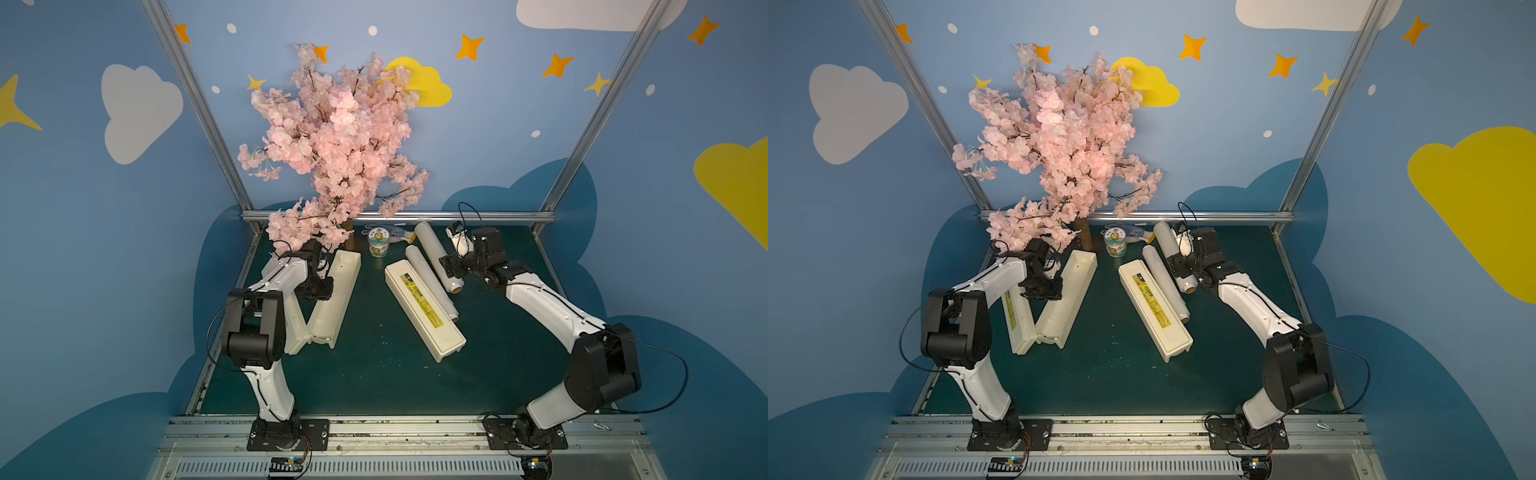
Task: Put plastic wrap rolls into dispensers
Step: Adjust the plastic wrap cutting box at the center of the board.
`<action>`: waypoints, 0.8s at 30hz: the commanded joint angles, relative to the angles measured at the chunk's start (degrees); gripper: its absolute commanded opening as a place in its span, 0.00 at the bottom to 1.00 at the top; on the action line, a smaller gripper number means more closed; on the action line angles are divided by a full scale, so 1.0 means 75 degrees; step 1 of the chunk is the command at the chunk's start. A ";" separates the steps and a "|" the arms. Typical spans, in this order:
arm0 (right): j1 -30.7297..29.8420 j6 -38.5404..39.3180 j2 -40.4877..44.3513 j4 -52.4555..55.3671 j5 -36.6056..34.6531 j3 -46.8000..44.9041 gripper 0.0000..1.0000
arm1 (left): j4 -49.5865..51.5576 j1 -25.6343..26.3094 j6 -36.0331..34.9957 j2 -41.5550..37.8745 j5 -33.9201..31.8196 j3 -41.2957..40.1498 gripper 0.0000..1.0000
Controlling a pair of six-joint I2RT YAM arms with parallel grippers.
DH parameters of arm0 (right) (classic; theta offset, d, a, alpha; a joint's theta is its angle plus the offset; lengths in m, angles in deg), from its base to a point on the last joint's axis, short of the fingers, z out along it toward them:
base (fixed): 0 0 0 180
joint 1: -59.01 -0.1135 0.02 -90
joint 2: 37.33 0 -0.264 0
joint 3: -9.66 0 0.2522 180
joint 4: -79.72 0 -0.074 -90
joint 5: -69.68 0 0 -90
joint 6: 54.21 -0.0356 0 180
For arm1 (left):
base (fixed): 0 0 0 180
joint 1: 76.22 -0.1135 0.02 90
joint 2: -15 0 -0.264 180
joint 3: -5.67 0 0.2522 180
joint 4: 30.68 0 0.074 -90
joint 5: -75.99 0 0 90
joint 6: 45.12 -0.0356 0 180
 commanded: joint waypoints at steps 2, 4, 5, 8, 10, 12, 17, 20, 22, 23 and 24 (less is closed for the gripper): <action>0.0040 -0.0439 -0.0797 0.1430 0.0108 0.0522 0.86 | 0.0202 0.0048 0.1313 0.0104 0.0486 0.0088 0.26; 0.0053 -0.0446 -0.0995 0.1454 0.0095 0.0632 0.86 | 0.0179 0.0089 0.1642 0.0168 0.0642 0.0076 0.25; 0.0053 -0.0446 -0.1048 0.1416 0.0078 0.0649 0.86 | 0.0196 0.0098 0.1829 0.0202 0.0705 0.0087 0.24; 0.0119 -0.0482 -0.1246 0.1357 0.0089 0.0725 0.86 | 0.0148 0.0174 0.2399 0.0223 0.0862 0.0026 0.21; 0.0195 -0.0544 -0.1450 0.1439 0.0042 0.0894 0.86 | 0.0016 0.0228 0.2762 0.0197 0.1019 -0.0100 0.20; 0.0312 -0.0621 -0.1728 0.1666 0.0052 0.1227 0.86 | -0.0090 0.0321 0.3120 0.0133 0.1063 -0.0226 0.20; 0.0588 -0.0773 -0.2483 0.2337 0.0300 0.2163 0.86 | -0.0382 0.0539 0.3530 -0.0116 0.1087 -0.0621 0.18; 0.0672 -0.0816 -0.2937 0.2511 0.0602 0.2631 0.86 | -0.0468 0.0639 0.3710 -0.0189 0.1184 -0.0837 0.18; 0.0680 -0.0835 -0.3308 0.2746 0.0679 0.3044 0.86 | -0.0630 0.0758 0.3877 -0.0296 0.1327 -0.1057 0.18; 0.0691 -0.0835 -0.3511 0.2907 0.0740 0.3304 0.86 | -0.0675 0.0829 0.3945 -0.0360 0.1330 -0.1147 0.18; 0.0697 -0.0844 -0.3665 0.3011 0.0777 0.3488 0.86 | -0.0705 0.0892 0.4007 -0.0417 0.1346 -0.1229 0.18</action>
